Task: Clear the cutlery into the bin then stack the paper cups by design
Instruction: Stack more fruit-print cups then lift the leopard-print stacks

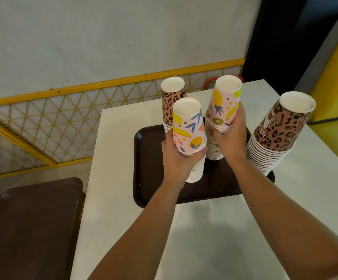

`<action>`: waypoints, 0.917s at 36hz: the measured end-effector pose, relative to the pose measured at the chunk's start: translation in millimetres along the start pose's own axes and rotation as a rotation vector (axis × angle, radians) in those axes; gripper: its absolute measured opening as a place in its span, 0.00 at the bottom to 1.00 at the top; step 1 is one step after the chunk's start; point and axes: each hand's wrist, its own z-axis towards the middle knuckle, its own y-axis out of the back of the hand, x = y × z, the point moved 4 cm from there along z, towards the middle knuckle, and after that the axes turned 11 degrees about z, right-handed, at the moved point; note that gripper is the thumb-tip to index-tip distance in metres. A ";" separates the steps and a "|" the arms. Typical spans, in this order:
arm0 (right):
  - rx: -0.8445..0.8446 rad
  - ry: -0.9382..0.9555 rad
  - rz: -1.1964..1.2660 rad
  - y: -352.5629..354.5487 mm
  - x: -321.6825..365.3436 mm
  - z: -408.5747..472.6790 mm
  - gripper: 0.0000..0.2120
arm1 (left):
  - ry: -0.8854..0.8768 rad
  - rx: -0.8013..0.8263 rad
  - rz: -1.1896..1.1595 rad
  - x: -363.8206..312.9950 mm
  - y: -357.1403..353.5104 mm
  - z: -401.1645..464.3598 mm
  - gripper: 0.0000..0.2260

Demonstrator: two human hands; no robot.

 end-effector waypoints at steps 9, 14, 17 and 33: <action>0.036 -0.084 -0.031 7.7 18.2 -8.2 0.42 | 0.017 -0.020 0.026 -9.4 -11.2 0.3 0.40; -0.039 0.111 0.003 41.5 76.0 -42.4 0.31 | 0.040 -0.028 0.042 -6.8 -16.4 0.1 0.39; -0.249 0.344 -0.054 76.1 95.2 -53.2 0.31 | 0.055 -0.041 0.066 -6.8 -18.6 1.4 0.39; -0.089 -0.289 -0.187 108.7 23.7 -39.2 0.39 | 0.081 -0.014 0.039 -21.1 -44.6 11.3 0.40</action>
